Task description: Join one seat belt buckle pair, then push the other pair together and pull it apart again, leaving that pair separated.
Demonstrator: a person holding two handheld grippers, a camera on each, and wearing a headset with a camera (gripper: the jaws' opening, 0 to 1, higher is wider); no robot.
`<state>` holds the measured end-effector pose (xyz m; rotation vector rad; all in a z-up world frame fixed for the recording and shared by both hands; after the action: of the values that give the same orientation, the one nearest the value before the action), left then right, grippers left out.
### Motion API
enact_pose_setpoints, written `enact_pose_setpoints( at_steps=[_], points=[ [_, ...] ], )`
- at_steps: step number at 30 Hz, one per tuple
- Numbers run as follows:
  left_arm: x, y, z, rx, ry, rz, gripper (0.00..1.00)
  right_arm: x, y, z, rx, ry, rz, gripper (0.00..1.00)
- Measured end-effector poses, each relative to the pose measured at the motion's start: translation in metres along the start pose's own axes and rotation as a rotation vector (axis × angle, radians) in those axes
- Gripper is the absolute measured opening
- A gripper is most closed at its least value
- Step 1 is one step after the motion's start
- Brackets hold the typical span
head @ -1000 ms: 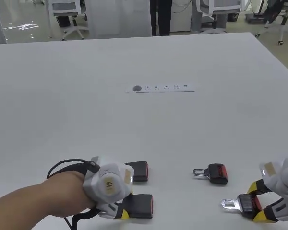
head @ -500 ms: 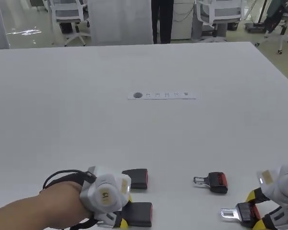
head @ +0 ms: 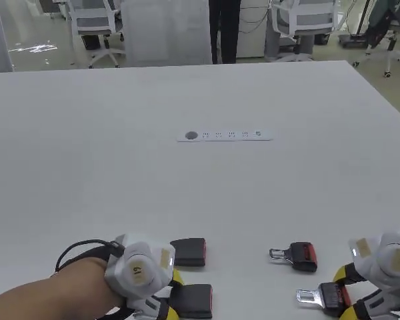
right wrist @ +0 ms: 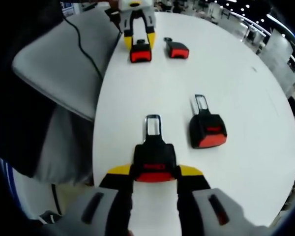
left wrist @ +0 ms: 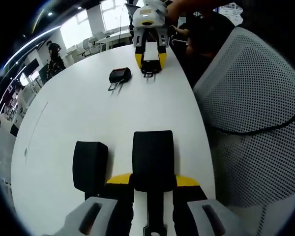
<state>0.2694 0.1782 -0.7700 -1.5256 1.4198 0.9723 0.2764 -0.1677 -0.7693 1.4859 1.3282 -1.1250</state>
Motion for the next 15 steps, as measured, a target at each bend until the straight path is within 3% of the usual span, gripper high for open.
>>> enact_pose_setpoints(
  at_steps=[7, 15],
  points=[
    [0.000, 0.001, 0.004, -0.016, 0.047, -0.019, 0.30, 0.006, -0.004, -0.019, 0.007, 0.039, 0.007, 0.34],
    [0.000, 0.000, 0.005, -0.010, 0.065, -0.022, 0.30, 0.014, -0.013, -0.050, -0.011, 0.075, 0.018, 0.34]
  ],
)
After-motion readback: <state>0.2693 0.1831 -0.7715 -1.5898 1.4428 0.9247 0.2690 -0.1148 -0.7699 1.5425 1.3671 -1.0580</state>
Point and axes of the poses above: the centre of the closed fingertips' face, and the gripper's own axes: x roughly forward along the fingers, y roughly to its right, z roughly out of its underside, the point moved 10 cm from there along -x, roughly backward along the fingers, and after that the axes turned 10 degrees about -y, right-handed, at the moved point
